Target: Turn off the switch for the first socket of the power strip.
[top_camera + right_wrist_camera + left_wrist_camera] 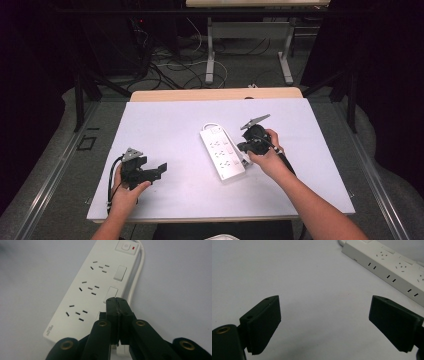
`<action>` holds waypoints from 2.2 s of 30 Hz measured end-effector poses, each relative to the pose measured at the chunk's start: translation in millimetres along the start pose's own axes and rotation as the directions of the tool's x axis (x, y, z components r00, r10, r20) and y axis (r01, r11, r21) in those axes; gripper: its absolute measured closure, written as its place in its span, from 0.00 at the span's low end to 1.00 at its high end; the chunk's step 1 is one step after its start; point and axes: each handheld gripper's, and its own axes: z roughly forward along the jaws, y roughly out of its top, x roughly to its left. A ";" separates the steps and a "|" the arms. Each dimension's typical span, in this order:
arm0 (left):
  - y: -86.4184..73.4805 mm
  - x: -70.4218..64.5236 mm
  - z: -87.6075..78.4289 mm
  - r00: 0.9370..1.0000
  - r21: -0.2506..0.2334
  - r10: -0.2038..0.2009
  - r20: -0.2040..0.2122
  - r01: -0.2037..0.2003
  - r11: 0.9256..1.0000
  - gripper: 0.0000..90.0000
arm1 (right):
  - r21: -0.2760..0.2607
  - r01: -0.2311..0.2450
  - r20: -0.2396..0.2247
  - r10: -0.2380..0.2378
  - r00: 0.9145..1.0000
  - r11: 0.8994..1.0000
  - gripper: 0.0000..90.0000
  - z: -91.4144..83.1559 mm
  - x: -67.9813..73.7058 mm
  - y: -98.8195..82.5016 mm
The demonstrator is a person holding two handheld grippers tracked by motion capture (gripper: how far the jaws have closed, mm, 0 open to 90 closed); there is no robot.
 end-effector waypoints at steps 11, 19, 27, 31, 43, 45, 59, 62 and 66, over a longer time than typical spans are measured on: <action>0.1 0.1 0.0 1.000 0.000 0.000 0.000 0.000 1.000 0.12 | 0.031 0.008 -0.009 -0.008 1.000 0.999 1.00 5.4 1.4 10.7; 0.1 0.3 0.3 1.000 0.001 0.001 0.002 -0.001 1.000 0.12 | 0.016 -0.005 -0.016 0.005 1.000 1.000 1.00 11.3 1.0 18.6; 0.0 0.5 0.4 1.000 0.001 0.001 0.002 -0.001 1.000 0.12 | 0.025 -0.007 -0.005 0.008 1.000 1.000 1.00 17.0 3.2 26.5; 0.0 0.8 0.3 1.000 0.001 0.000 0.002 0.000 1.000 0.12 | 0.027 -0.006 -0.010 0.006 1.000 1.000 1.00 20.6 2.8 30.4; -0.2 0.9 0.9 1.000 -0.005 -0.001 0.002 0.001 1.000 0.12 | 0.053 -0.029 -0.002 0.029 1.000 0.998 0.99 33.8 1.6 37.3; -0.2 0.9 1.0 1.000 -0.005 -0.001 0.002 0.001 1.000 0.12 | 0.054 -0.030 0.006 0.030 1.000 0.998 0.99 36.6 1.4 37.7; 0.1 1.1 0.6 1.000 0.003 0.004 0.003 -0.004 1.000 0.12 | 0.063 -0.032 0.010 0.031 0.999 0.998 0.99 54.5 0.1 40.7; 0.0 1.0 0.6 1.000 0.002 0.004 0.003 -0.004 1.000 0.12 | 0.067 -0.045 0.026 0.044 0.999 0.997 0.99 58.8 0.0 40.5; 0.0 1.0 0.7 1.000 0.004 0.003 0.004 -0.003 1.000 0.12 | 0.204 -0.041 0.032 0.036 0.999 0.978 0.99 54.8 -2.2 45.2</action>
